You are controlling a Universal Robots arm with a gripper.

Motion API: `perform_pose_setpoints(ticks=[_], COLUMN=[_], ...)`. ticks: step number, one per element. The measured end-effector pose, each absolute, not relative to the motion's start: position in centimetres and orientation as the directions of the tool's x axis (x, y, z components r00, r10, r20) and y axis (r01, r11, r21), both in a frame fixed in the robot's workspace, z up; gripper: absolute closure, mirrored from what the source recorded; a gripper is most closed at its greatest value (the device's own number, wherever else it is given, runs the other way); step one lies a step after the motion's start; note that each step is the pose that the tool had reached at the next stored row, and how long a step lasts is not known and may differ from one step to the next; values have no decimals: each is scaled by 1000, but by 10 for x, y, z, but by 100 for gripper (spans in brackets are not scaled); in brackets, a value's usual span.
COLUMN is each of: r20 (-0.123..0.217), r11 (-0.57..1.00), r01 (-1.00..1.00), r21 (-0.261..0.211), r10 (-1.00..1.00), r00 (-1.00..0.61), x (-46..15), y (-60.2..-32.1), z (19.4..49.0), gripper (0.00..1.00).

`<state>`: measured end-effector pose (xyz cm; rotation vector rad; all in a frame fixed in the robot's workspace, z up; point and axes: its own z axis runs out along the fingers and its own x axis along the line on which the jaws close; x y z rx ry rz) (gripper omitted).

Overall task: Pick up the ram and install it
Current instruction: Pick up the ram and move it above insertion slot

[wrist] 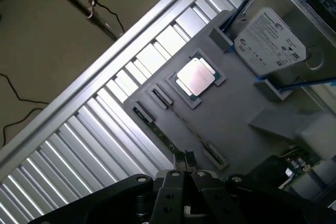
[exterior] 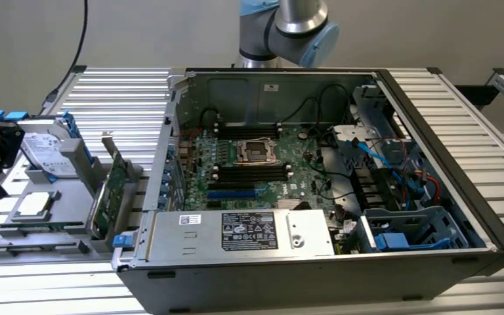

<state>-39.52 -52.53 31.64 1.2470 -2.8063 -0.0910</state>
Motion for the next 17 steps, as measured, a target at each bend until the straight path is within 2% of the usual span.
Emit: perform_pose_setpoints(ticks=[17], r20=[39], r11=[413], r01=[-907], r21=[82], r10=[-911], r00=[-412], x=[-395], y=[-525], z=[305], gripper=[89])
